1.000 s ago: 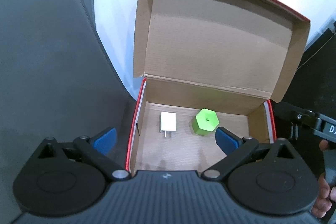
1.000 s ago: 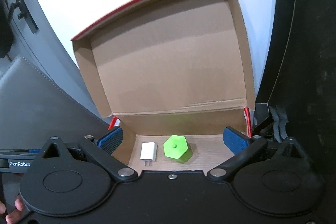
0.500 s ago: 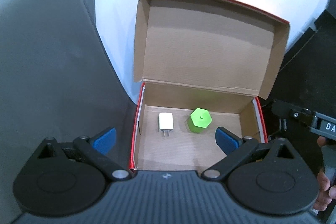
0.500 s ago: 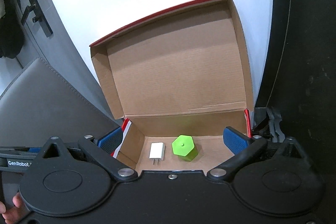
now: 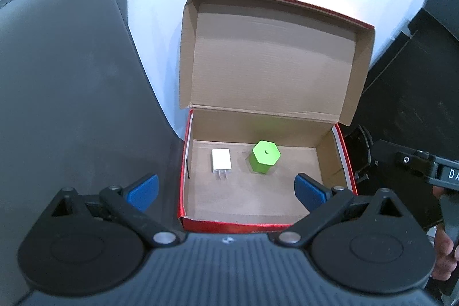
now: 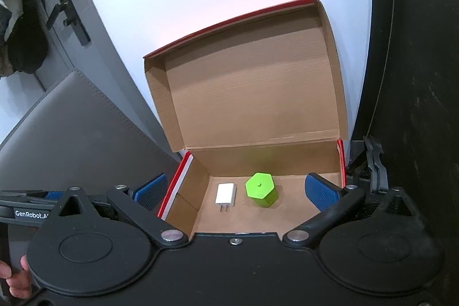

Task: Organize objects

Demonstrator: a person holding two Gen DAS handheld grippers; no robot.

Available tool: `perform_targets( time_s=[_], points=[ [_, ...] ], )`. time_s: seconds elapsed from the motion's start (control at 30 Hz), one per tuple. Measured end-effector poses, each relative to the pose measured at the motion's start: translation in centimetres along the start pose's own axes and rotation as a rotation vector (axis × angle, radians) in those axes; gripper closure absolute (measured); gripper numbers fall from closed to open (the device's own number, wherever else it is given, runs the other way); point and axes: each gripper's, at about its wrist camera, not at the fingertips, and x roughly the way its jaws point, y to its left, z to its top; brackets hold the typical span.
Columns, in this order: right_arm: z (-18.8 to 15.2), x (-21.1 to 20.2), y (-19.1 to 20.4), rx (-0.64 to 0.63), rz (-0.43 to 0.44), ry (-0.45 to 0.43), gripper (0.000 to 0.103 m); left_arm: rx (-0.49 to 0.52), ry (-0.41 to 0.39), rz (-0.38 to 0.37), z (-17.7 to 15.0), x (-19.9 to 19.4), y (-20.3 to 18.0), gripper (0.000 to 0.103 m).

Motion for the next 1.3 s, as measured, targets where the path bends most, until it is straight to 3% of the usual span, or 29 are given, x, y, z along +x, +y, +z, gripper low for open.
perform_targets(
  time_s=[0.67, 1.3],
  points=[
    [-3.0, -1.7, 0.6, -0.028, 0.008, 0.021, 0.000, 0.071, 0.000, -0.033, -2.6, -1.9, 0.8, 0.003],
    [-6.7, -2.5, -0.6, 0.096, 0.013, 0.098, 0.000, 0.103, 0.081, -0.070, -5.8, -1.6, 0.2, 0.003]
  ],
)
